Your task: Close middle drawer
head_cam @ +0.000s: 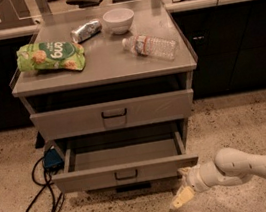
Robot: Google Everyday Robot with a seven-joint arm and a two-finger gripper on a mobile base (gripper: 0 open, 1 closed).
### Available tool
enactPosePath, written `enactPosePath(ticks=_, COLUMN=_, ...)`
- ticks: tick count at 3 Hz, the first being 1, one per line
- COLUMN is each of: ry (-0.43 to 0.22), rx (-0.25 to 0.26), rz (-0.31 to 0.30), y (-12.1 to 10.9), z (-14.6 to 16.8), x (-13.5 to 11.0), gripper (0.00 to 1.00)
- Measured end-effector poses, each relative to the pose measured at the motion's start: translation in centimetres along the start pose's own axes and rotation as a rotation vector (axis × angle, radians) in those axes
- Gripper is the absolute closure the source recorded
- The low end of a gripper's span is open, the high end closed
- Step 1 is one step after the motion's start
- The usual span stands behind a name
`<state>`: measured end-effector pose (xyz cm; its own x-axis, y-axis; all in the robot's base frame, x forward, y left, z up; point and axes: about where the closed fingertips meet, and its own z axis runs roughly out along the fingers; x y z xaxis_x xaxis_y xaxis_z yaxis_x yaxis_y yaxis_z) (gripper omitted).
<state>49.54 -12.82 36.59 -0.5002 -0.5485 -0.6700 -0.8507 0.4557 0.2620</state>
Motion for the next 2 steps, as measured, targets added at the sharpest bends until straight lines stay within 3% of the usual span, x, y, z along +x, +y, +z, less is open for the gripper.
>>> enactPosePath(ticks=2, ry=-0.024, rx=0.092, rz=0.032, y=-3.5, z=1.1, x=-3.3, gripper=0.0)
